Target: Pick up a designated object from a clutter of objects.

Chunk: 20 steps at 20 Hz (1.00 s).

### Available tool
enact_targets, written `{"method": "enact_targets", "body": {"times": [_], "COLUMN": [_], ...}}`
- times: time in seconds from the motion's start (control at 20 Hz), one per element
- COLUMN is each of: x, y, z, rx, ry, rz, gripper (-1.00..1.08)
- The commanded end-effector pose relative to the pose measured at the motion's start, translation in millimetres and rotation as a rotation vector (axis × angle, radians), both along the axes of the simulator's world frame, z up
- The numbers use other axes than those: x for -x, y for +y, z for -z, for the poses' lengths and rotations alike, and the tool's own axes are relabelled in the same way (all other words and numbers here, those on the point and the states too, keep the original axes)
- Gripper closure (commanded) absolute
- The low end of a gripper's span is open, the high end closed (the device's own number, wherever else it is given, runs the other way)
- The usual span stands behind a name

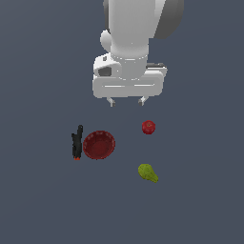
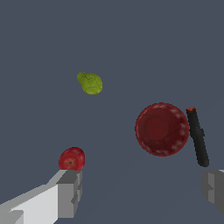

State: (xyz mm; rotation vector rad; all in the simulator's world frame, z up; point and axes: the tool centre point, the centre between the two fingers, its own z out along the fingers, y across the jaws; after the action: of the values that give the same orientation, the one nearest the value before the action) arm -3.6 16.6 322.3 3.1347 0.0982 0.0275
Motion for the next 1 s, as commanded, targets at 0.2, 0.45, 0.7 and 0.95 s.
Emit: {"method": "enact_targets", "body": {"times": [0.2,0.45,0.7,0.95], "x": [-1.3,-1.4,-4.5,-11.1], "y": [-5.8,-8.5,-10.0,-13.5], "z": [-0.3,-1.3,4.7,18.4], "rx": [-0.009,-0.014,-0.006,0.012], "ry": [0.002,0.001,0.01,0.029], "rz": [0.013,0.017,0.038,0.084], "gripper": [-0.2,-0.2,-0.2,-0.2]}}
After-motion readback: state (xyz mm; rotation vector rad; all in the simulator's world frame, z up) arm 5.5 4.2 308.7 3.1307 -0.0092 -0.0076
